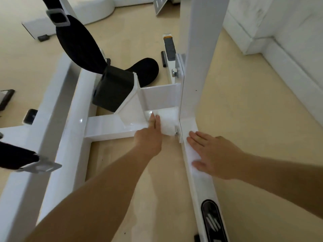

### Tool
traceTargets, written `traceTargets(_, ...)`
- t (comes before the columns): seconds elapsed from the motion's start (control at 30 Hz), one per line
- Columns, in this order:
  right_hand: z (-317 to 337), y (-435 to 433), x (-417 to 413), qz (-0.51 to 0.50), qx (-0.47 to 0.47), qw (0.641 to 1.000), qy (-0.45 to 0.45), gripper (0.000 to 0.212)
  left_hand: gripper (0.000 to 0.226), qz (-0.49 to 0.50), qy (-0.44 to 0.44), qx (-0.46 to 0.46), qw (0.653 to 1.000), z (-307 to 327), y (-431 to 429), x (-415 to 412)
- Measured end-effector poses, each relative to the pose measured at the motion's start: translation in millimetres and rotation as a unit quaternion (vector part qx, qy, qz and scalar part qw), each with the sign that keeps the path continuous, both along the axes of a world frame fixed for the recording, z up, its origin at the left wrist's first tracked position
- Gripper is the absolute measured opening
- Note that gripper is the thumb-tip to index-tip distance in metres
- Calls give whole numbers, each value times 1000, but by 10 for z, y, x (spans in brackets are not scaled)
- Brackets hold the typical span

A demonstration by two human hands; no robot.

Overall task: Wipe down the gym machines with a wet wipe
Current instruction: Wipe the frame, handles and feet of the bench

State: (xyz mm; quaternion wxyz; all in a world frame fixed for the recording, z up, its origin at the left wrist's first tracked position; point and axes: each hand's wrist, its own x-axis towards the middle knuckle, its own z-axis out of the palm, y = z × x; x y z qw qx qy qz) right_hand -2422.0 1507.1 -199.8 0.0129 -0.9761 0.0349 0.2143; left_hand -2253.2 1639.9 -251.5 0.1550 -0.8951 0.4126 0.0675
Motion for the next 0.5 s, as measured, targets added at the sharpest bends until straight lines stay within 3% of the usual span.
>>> traceTargets(0.1, 452, -186, 77, 42, -27, 994, 101, 64, 86, 16, -22, 25, 999, 0, 109, -1)
traceTargets(0.17, 497, -202, 34, 3, 0, 997, 82, 60, 85, 15, 6, 36, 999, 25, 69, -145)
traceTargets(0.23, 420, -124, -84, -90, 84, 991, 50, 54, 82, -8, 38, 12, 999, 55, 49, -236)
traceTargets(0.3, 314, 27, -216, -194, 193, 962, 16, 46, 64, 25, 78, -36, 996, 134, 62, -210)
traceTargets(0.37, 167, 143, -284, -240, 269, 932, -28, 39, 26, 86, 118, -112, 983, 193, 43, -95)
traceTargets(0.4, 116, 179, -242, -260, 303, 915, -49, 37, 17, 110, 137, -164, 971, 210, 38, -34)
traceTargets(0.47, 100, 231, 4, -305, 393, 863, -89, 30, 22, 159, 190, -262, 933, 249, 57, 6)
traceTargets(0.5, 118, 271, 172, -339, 459, 813, -113, 26, 20, 182, 220, -312, 906, 306, 80, -10)
